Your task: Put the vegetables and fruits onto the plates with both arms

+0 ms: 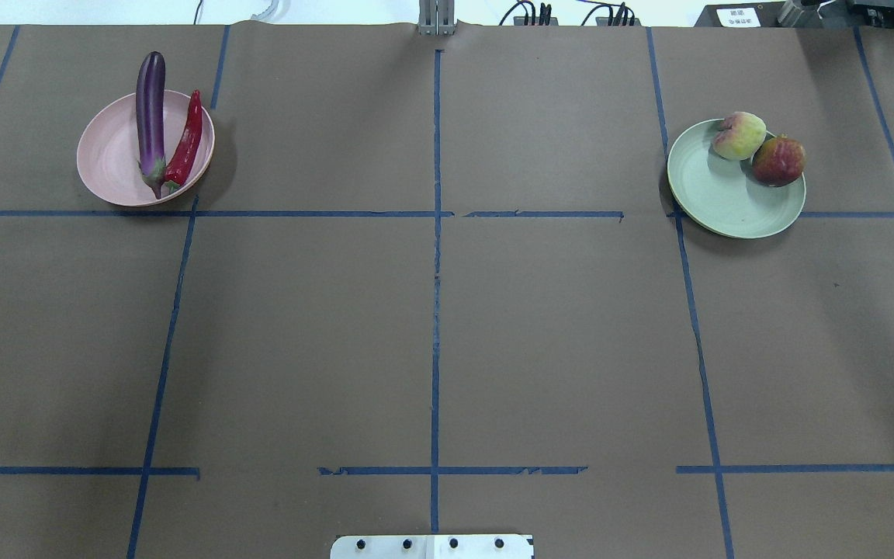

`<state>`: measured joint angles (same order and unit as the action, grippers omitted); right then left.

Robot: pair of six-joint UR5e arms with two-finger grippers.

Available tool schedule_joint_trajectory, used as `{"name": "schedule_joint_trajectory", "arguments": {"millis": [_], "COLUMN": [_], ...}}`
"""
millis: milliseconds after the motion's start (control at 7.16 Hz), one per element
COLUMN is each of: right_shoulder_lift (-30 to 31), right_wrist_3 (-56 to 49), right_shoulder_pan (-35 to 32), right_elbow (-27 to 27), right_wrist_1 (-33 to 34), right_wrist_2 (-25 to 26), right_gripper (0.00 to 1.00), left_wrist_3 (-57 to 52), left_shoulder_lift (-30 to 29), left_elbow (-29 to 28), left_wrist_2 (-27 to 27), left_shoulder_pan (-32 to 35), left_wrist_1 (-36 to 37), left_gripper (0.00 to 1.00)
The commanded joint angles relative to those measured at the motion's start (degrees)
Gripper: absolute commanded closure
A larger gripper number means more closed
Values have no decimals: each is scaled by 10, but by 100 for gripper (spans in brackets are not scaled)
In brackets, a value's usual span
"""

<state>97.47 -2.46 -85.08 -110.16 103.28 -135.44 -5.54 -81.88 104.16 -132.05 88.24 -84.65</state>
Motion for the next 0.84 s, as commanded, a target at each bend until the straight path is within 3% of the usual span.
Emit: {"name": "schedule_joint_trajectory", "arguments": {"millis": [0,699], "right_shoulder_lift": [0,-3], "right_wrist_3": [1,0], "right_shoulder_pan": [0,0], "right_elbow": [-1,0], "right_wrist_1": [0,0], "right_wrist_2": [0,0], "right_gripper": [0,0], "left_wrist_3": [0,0], "left_shoulder_lift": [0,-2], "left_elbow": [3,10], "left_wrist_2": [0,-1], "left_shoulder_pan": [0,-5], "left_wrist_1": [0,6], "left_gripper": [0,0]}}
